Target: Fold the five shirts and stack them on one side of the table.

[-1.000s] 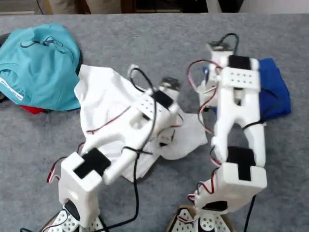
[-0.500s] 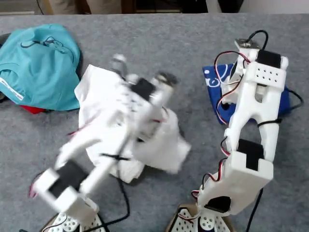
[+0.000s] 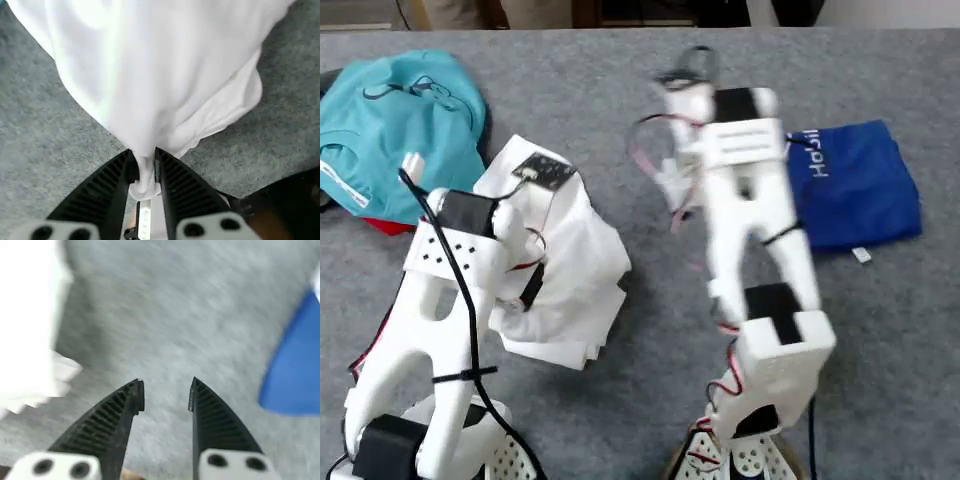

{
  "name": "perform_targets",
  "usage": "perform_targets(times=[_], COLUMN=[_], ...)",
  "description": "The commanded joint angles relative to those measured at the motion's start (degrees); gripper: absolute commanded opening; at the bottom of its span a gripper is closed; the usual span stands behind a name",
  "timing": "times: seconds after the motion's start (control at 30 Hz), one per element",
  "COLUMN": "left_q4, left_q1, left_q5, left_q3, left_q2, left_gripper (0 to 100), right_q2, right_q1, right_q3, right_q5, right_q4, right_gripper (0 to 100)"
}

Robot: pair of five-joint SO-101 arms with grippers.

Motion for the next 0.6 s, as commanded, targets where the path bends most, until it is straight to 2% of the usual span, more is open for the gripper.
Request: perform_targets(times=[0.0, 0.1, 0.3, 0.47, 0.57], left_q4=[-4.13, -5.36, -5.71, -6.07, -6.42], left_q1=[-0.09, -0.35, -0.53, -0.62, -0.62], left_q5=[4.22, 5.98, 8.09, 8.79, 12.04], left_q3=[2.90, 4.22, 5.27, 5.45, 5.45], left_q2=[-1.54, -1.54, -1.63, -1.63, -1.63], left_gripper=[2, 2, 2, 2, 2], right_q2=[0.22, 3.74, 15.34, 18.59, 19.21], right_q1=[-6.55, -10.77, -14.11, -16.04, -15.87], right_q3=[-4.79, -5.49, -8.75, -17.71, -22.55], right_q5=[-3.60, -6.77, -16.00, -20.22, -23.91], right_q4=[-1.23, -1.58, -5.01, -0.35, 0.79], right_gripper=[16.4, 16.4, 16.4, 16.4, 16.4])
